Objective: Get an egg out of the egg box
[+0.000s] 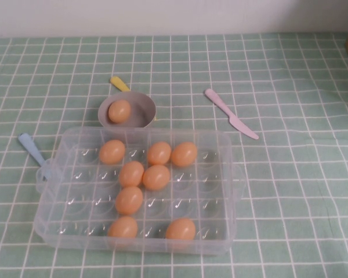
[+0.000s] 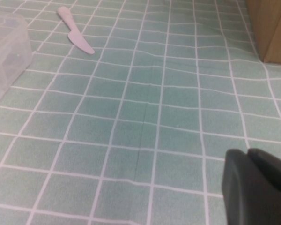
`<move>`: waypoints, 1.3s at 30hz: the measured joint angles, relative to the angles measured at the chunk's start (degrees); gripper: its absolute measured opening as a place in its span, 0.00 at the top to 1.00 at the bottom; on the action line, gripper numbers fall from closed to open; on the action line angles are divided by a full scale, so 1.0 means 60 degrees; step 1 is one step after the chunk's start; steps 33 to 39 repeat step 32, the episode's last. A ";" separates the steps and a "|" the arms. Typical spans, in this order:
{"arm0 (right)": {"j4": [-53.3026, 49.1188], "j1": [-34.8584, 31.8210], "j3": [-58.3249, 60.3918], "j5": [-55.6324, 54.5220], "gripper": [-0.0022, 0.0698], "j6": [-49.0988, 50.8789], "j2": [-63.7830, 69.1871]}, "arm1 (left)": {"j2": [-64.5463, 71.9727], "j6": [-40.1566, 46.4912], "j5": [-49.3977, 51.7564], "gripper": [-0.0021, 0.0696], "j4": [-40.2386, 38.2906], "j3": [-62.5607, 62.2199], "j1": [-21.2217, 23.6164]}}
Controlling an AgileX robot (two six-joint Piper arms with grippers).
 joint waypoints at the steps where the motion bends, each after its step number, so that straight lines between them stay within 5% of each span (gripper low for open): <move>1: 0.0000 0.0000 0.0000 0.0018 0.99 0.0000 0.0000 | 0.0000 -0.0046 0.0270 0.97 0.0021 0.0000 0.0000; 12: 0.0000 0.0000 0.0000 0.0022 0.99 0.0000 0.0000 | 0.0000 -0.0106 0.3217 0.97 0.0243 0.0019 0.0000; 39: 0.0000 0.0000 0.0000 0.0022 0.99 0.0000 0.0000 | 0.0000 -0.0126 0.3342 0.97 0.0260 0.0019 0.0000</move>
